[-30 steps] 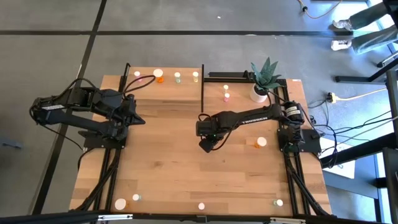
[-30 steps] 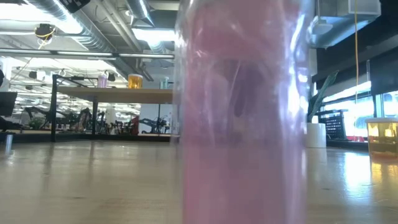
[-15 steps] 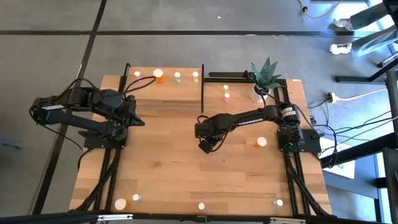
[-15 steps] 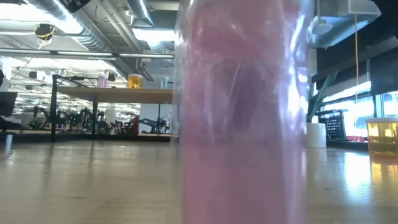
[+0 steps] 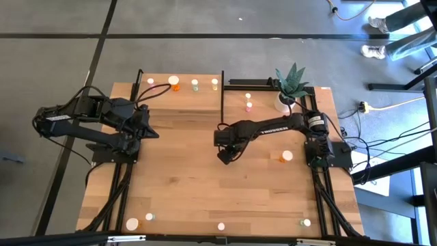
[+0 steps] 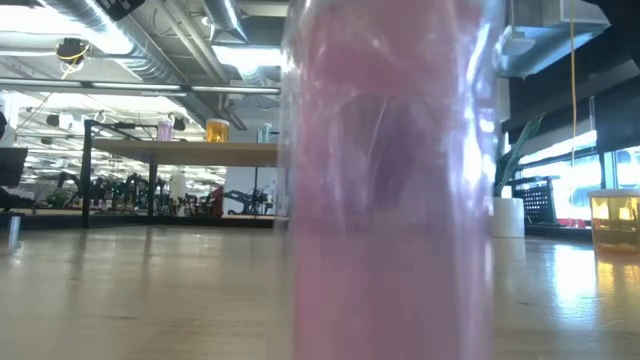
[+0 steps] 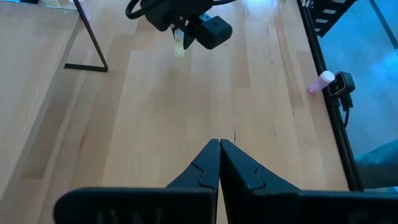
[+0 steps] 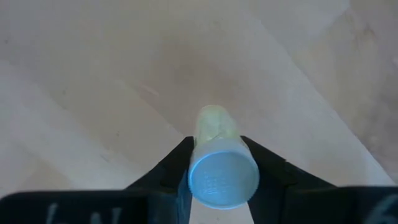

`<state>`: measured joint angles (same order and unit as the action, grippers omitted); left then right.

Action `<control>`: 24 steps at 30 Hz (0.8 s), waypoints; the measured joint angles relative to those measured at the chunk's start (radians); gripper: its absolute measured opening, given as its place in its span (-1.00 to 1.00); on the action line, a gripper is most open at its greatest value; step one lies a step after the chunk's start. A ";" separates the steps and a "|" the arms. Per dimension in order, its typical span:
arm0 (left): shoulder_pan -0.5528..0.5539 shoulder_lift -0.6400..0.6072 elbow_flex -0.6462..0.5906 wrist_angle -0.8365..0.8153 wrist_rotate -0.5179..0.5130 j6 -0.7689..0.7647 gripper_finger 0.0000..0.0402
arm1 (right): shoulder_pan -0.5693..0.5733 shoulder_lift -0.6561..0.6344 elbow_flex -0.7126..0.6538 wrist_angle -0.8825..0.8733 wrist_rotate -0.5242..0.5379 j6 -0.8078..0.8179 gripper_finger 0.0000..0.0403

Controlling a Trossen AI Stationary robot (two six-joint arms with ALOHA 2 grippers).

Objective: Pick and place medicine bottles onto shelf by color
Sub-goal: Put the bottom yellow pill bottle on the shelf aligned with the other yellow pill bottle

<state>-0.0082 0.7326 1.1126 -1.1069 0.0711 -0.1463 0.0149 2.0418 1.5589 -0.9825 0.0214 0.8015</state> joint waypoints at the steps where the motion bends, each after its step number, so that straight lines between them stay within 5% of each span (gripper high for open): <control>1: 0.000 0.000 0.000 0.000 0.000 0.000 -1.00 | -0.003 0.000 0.000 0.000 0.000 0.004 -0.43; 24: 0.000 0.000 0.000 0.000 0.000 0.000 -1.00 | -0.006 0.000 0.000 0.026 -0.016 0.006 -0.37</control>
<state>-0.0082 0.7330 1.1126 -1.1069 0.0711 -0.1459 0.0086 2.0415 1.5589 -0.9562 0.0055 0.8074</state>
